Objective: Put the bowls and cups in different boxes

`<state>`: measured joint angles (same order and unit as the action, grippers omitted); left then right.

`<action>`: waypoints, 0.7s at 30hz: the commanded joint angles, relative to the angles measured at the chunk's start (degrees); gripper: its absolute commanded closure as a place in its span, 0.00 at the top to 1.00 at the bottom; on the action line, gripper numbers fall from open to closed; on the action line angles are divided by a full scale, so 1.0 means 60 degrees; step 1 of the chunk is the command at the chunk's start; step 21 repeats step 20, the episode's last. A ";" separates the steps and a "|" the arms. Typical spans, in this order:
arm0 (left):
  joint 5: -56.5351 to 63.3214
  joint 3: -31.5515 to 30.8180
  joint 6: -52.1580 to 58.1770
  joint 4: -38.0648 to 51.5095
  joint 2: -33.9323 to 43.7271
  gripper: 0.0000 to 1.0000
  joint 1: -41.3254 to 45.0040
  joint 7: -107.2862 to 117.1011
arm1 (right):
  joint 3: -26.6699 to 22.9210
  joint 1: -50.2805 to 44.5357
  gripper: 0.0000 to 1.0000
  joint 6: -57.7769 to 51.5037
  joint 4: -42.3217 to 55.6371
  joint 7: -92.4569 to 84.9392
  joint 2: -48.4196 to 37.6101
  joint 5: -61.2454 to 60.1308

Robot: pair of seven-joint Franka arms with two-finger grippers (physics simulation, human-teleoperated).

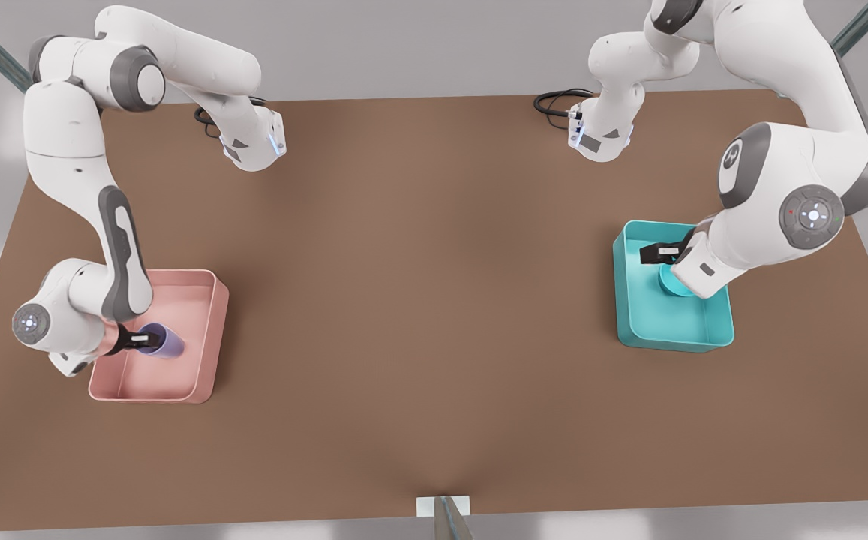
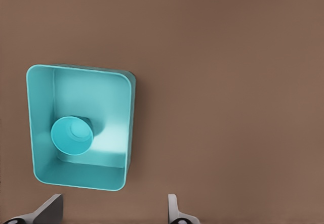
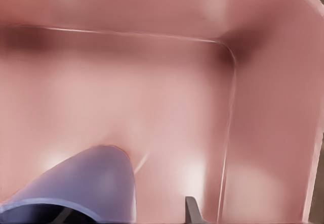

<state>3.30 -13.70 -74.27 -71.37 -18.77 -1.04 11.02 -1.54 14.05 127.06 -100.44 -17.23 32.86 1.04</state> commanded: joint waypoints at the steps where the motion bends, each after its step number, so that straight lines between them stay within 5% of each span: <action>1: 0.0080 -0.0002 0.0044 -0.0014 0.0008 1.00 0.0026 -0.0548 | 0.0008 -0.0055 1.00 -0.0434 0.0027 -0.2050 -0.0160 -0.0480; 8: 0.0065 -0.0002 0.0073 -0.0160 -0.0065 1.00 -0.0032 -0.0563 | 0.0199 -0.0246 1.00 -0.3656 0.0480 -0.2035 -0.2152 -0.0480; 12: 0.0065 -0.0016 0.0132 -0.0160 -0.0051 1.00 -0.0032 -0.0563 | 0.0184 -0.1901 1.00 -0.4623 0.1667 0.2811 -0.2225 -0.0363; 16: 0.0065 -0.0002 0.0102 -0.0160 -0.0080 1.00 -0.0018 -0.0563 | 0.0243 -0.2444 1.00 -0.6601 0.1638 0.4102 -0.4481 -0.0495; 21: 0.0065 -0.0016 0.0058 -0.0160 -0.0168 1.00 -0.0018 -0.0563 | 0.0140 -0.2180 1.00 -0.6529 0.1082 0.3663 -0.5067 -0.0495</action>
